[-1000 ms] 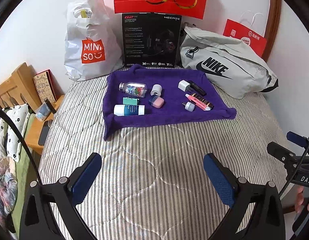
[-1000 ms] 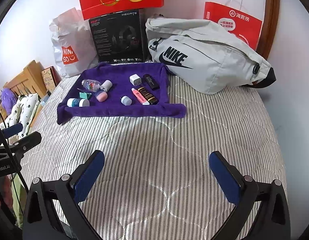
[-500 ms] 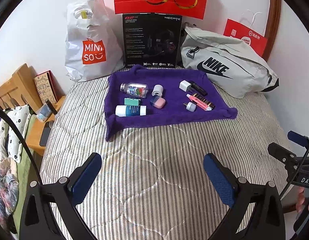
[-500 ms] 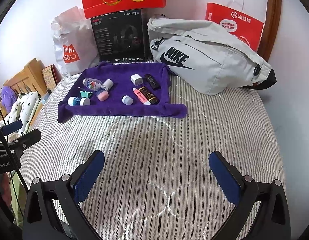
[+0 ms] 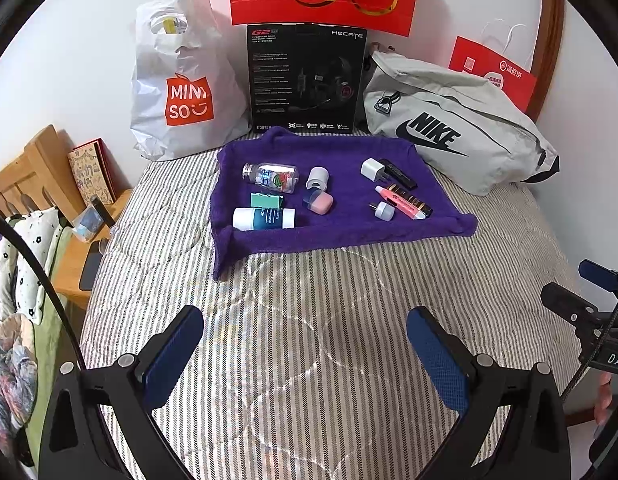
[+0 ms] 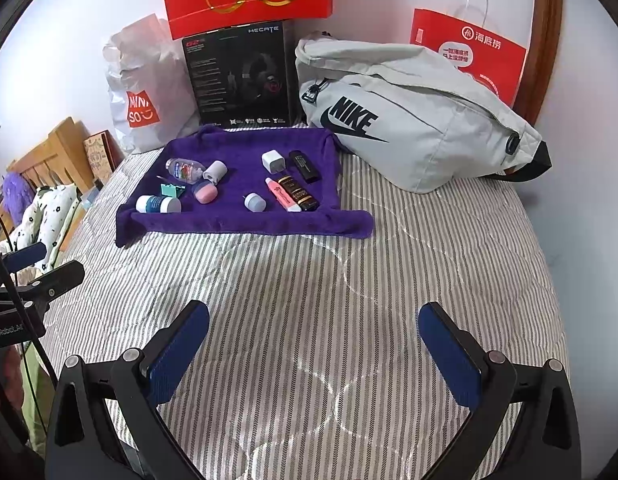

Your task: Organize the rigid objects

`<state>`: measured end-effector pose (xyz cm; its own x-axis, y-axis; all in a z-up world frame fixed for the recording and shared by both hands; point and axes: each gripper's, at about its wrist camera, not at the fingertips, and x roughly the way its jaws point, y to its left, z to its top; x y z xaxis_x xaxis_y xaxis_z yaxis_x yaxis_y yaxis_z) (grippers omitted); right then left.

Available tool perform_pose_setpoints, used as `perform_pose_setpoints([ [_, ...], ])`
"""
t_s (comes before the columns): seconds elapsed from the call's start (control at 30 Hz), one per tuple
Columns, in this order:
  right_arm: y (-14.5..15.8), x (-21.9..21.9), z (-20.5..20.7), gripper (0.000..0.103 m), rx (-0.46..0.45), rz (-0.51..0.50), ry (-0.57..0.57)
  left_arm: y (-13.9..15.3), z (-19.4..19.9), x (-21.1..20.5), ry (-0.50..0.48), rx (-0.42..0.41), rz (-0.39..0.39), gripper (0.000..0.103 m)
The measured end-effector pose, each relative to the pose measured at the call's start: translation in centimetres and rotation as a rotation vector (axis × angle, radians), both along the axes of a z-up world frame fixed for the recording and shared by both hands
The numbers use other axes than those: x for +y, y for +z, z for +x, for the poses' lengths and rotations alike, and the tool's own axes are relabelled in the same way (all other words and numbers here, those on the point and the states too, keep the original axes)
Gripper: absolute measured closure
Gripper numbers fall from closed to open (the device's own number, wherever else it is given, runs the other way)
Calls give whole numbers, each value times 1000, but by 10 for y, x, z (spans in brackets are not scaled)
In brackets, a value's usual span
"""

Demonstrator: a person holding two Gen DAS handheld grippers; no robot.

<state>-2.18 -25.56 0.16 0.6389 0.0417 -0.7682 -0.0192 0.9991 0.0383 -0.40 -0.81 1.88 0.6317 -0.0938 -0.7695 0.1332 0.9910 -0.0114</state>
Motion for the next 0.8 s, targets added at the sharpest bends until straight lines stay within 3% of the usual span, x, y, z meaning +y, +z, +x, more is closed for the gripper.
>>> perform_pose_setpoints([
  [0.8, 2, -1, -2, 0, -6, -3, -2, 4, -2, -1, 6, -5, -9, 0],
])
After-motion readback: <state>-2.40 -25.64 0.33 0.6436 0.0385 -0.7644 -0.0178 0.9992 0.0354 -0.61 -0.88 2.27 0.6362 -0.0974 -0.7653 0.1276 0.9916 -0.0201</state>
